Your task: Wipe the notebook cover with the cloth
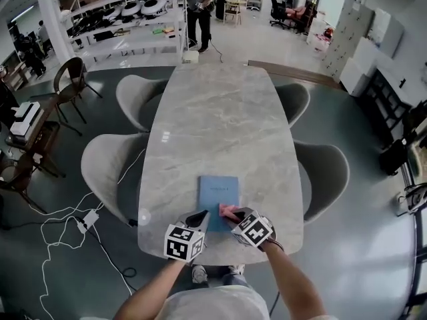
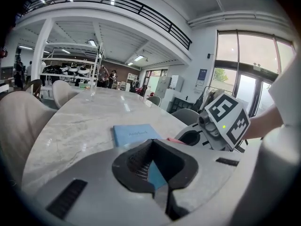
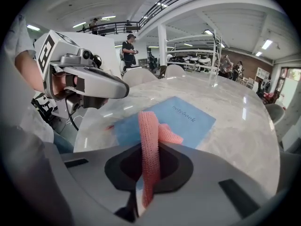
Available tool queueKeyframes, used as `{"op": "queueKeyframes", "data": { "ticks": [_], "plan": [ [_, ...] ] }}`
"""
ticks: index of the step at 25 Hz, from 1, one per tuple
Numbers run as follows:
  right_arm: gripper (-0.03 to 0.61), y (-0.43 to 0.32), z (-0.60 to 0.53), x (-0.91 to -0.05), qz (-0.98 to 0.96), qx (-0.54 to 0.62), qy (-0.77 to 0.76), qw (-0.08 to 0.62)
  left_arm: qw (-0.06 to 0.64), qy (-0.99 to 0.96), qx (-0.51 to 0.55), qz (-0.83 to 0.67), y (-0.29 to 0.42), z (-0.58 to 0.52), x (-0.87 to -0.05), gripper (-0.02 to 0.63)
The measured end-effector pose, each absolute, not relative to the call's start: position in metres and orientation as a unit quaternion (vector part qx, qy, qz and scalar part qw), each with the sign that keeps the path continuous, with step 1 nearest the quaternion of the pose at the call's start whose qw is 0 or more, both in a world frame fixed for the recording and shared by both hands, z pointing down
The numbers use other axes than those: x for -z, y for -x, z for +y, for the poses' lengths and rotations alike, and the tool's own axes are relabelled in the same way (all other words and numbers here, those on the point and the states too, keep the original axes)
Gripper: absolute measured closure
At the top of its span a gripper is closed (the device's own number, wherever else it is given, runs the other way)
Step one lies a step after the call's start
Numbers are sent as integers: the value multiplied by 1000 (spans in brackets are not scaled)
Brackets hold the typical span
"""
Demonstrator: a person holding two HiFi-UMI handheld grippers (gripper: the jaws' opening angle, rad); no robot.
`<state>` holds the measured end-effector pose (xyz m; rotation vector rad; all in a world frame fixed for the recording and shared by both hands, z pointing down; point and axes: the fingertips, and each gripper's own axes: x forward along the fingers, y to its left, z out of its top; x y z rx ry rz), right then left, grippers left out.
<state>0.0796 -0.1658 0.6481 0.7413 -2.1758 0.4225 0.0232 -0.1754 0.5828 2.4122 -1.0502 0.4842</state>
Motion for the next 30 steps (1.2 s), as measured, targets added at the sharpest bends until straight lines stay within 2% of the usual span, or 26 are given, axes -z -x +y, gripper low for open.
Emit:
{"op": "queueKeyframes", "data": {
  "ticks": [18, 30],
  "plan": [
    [563, -81, -109, -645, -855, -206, -296, 372, 237, -885, -180, -359, -30, -166, -588, 607],
    [563, -97, -115, -614, -865, -170, -288, 374, 237, -878, -176, -376, -29, -175, -584, 607]
  ]
}}
